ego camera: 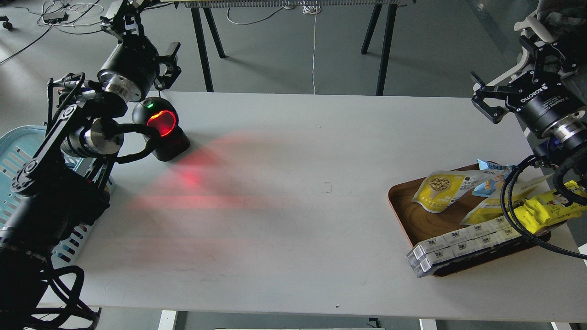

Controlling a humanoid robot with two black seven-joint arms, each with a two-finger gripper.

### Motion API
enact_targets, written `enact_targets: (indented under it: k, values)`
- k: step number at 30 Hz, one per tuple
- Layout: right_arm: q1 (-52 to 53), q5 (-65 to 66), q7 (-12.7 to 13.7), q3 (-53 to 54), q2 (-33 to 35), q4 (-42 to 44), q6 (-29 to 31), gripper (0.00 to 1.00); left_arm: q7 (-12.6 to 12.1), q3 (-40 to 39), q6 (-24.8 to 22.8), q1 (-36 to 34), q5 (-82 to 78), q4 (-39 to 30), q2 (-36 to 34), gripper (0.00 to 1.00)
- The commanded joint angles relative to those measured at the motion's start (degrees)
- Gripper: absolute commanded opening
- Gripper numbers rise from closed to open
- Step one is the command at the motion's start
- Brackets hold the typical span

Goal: Scan snack and place in basket
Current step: 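Raise the right gripper and move it toward the wooden tray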

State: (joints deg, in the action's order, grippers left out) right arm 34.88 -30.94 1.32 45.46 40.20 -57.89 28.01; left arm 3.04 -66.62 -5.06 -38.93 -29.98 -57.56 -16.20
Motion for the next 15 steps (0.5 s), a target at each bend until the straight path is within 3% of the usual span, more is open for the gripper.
enact_targets:
  k: [1,15]
  values:
    - [0.02,0.0,0.0,0.15,-0.13,-0.03,-0.01,0.99,1.96,0.35,0.05,-1.32,0.1,-0.18,0.03,1.0]
    - [1.51,0.0,0.53,0.33,0.05,-1.35,-0.33,0.99,2.06,0.27,-0.13,-1.77,0.36,0.26,0.99,1.0]
